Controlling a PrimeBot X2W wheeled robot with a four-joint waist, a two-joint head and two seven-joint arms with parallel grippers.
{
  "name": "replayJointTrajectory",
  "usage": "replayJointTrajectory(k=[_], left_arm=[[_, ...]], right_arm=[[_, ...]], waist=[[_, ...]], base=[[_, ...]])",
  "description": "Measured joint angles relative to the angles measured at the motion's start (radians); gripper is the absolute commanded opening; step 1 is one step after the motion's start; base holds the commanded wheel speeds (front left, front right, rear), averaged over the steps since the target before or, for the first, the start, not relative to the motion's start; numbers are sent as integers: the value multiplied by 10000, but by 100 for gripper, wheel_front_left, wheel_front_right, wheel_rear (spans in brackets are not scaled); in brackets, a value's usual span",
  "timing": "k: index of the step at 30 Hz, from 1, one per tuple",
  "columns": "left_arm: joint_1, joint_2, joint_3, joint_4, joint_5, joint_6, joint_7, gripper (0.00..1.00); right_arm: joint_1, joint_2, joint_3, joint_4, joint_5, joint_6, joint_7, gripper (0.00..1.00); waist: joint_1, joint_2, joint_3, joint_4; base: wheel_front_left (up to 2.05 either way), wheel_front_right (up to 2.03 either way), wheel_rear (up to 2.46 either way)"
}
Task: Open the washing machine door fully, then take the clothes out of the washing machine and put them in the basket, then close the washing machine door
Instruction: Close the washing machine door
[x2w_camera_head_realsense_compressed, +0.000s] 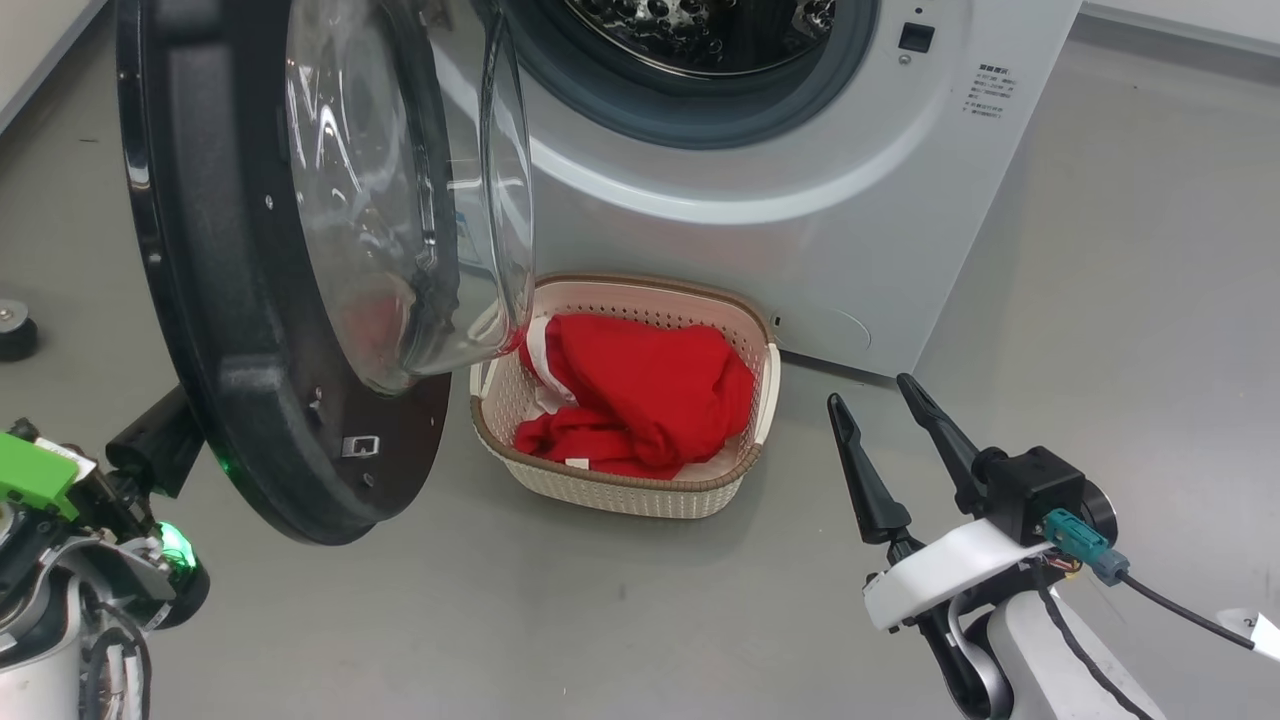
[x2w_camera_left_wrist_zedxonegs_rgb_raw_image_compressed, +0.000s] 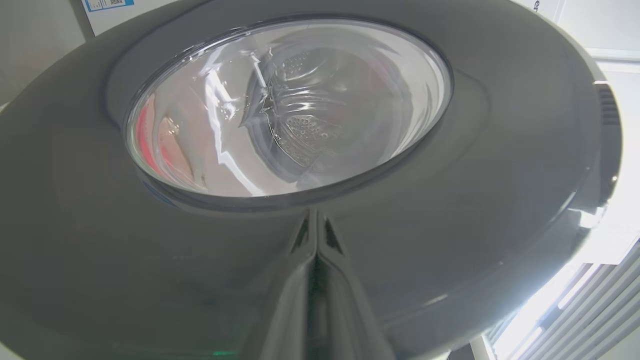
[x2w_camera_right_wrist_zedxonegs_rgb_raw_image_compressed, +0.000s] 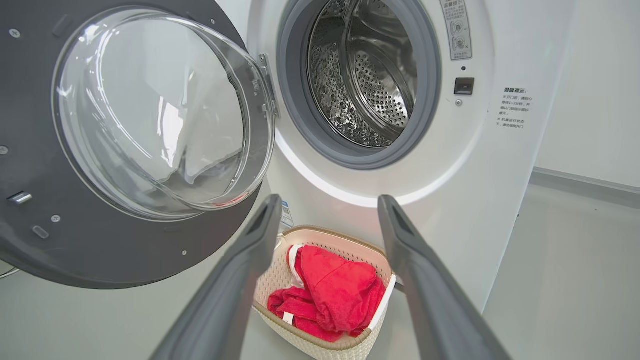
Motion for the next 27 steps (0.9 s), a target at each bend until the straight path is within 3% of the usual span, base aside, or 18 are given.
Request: replayJointTrajectory(k=[12, 27], left_arm=[[156, -199, -17, -698, -502, 169, 564, 0], [245, -610, -462, -1292, -876, 301, 876, 0]], right_arm=[[-74, 0, 59, 13, 0, 0, 0, 100], [-293, 38, 25, 0, 0, 0, 0, 100]], waist=[[1, 0, 243, -522], [0, 0, 619, -1791]], base=[[0, 0, 0], [0, 0, 0]])
